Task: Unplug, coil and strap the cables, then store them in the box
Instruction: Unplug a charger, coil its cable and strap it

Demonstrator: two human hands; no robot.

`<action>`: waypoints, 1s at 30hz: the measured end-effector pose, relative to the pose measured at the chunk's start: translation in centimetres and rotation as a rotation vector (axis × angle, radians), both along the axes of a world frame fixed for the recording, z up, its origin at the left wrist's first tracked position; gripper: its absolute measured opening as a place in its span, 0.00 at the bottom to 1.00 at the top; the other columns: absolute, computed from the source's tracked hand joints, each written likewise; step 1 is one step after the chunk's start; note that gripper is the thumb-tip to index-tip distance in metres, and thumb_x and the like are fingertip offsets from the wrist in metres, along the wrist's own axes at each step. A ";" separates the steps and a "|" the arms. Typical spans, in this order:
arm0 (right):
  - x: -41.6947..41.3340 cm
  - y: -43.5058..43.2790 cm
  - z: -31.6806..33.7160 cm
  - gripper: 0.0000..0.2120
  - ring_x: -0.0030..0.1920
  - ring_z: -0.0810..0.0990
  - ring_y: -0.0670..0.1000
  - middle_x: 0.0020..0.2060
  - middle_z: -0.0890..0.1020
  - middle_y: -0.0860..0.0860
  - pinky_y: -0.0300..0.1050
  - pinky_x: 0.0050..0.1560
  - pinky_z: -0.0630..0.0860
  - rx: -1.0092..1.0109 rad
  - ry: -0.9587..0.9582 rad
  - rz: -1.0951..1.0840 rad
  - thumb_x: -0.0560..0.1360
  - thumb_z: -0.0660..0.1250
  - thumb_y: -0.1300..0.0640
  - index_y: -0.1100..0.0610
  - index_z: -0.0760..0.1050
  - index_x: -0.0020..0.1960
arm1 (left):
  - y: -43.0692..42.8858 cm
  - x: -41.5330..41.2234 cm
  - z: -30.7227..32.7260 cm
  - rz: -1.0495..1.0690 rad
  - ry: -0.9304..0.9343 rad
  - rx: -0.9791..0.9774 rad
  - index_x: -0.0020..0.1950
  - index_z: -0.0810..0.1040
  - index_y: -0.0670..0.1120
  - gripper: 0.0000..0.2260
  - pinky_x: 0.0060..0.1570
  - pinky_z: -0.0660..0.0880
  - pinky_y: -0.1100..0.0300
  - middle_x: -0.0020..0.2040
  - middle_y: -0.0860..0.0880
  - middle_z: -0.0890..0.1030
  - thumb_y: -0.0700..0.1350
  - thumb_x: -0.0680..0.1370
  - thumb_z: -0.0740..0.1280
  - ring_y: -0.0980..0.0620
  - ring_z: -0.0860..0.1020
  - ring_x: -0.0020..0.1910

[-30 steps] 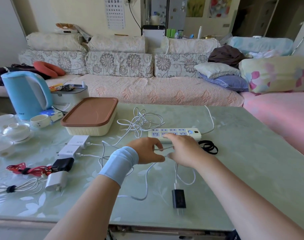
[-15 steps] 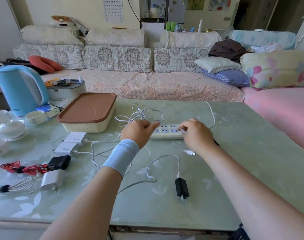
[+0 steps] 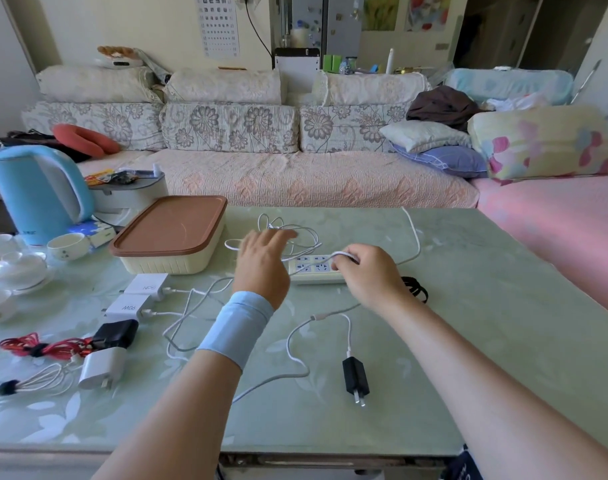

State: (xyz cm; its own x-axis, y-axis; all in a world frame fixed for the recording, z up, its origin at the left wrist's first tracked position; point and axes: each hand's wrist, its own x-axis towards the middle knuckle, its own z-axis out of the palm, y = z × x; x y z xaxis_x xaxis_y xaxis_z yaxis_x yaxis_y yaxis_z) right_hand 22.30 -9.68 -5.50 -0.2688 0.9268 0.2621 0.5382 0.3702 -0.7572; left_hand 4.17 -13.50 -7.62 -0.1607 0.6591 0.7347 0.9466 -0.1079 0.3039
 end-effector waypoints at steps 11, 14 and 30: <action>1.1 -0.3 -0.4 0.13 0.39 0.75 0.55 0.32 0.78 0.48 0.46 0.36 0.67 0.243 -0.375 -0.028 0.78 0.64 0.46 0.53 0.77 0.39 | -0.1 2.8 3.0 -0.014 -0.275 -0.415 0.36 0.75 0.49 0.17 0.35 0.65 0.57 0.33 0.50 0.77 0.56 0.75 0.53 0.44 0.76 0.39; 2.4 0.4 -0.8 0.16 0.35 0.79 0.52 0.31 0.81 0.48 0.44 0.34 0.71 0.094 -0.454 -0.041 0.77 0.63 0.47 0.57 0.77 0.38 | 0.1 1.9 3.6 0.206 -0.112 -0.321 0.30 0.70 0.46 0.25 0.32 0.64 0.59 0.28 0.49 0.72 0.64 0.77 0.58 0.43 0.73 0.34; 3.6 -0.9 -3.5 0.13 0.24 0.69 0.54 0.32 0.71 0.56 0.42 0.26 0.69 -0.496 -0.443 0.107 0.81 0.54 0.55 0.56 0.75 0.44 | 1.0 3.9 0.1 -0.132 -0.154 -0.776 0.61 0.76 0.52 0.21 0.58 0.73 0.59 0.58 0.52 0.79 0.33 0.75 0.55 0.49 0.77 0.56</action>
